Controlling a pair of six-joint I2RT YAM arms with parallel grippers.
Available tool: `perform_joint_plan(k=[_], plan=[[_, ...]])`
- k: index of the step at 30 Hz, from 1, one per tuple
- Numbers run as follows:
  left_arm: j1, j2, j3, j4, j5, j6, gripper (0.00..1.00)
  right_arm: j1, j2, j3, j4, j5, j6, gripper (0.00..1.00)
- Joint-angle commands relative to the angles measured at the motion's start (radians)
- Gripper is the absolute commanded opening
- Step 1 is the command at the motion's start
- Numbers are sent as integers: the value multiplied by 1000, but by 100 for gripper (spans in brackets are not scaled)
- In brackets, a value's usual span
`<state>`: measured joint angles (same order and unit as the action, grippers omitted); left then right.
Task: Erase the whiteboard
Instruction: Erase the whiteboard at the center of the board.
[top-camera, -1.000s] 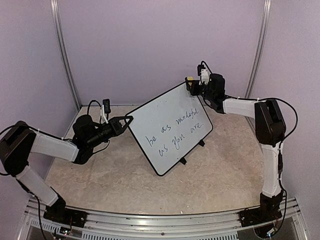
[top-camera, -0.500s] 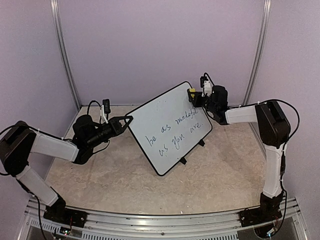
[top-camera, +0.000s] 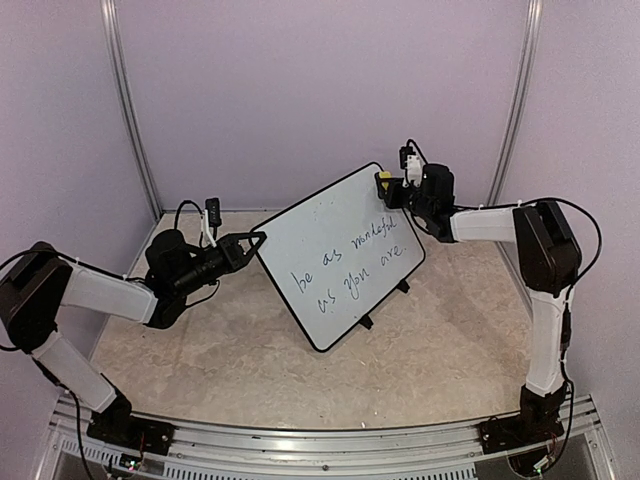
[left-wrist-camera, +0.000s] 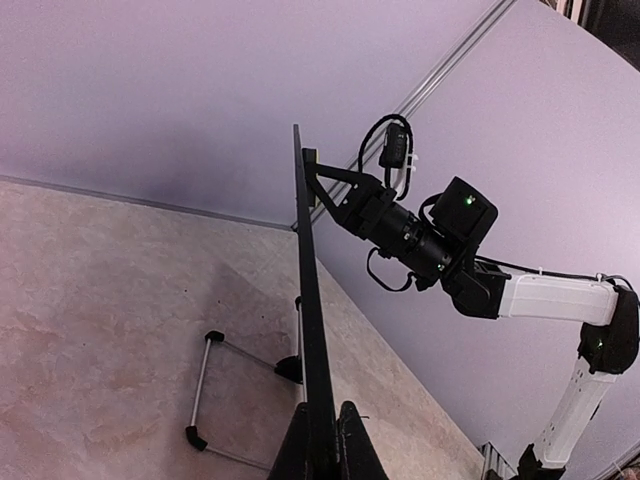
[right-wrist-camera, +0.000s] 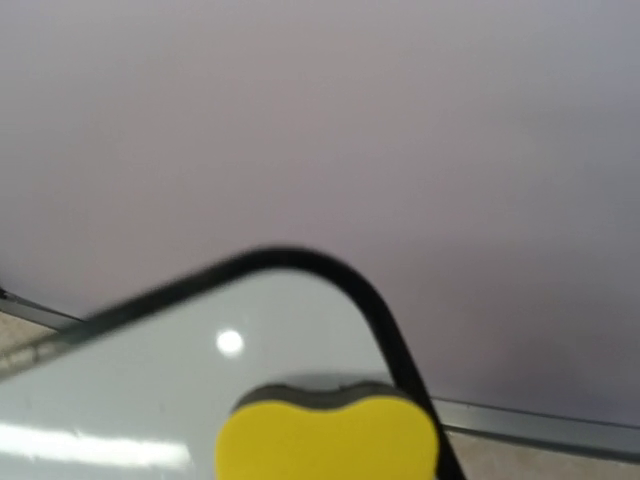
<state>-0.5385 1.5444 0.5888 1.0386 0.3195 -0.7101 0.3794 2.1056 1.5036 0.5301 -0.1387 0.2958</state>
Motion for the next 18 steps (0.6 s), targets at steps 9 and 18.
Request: perform_joint_plan(k=[9,18], plan=[[-26,-15,8,95,114,34,0,17,-41,-185,5,-50,-42,3],[-30,-7,9,98,115,32,0,135,-149,-234,-27,-17,-147,3]])
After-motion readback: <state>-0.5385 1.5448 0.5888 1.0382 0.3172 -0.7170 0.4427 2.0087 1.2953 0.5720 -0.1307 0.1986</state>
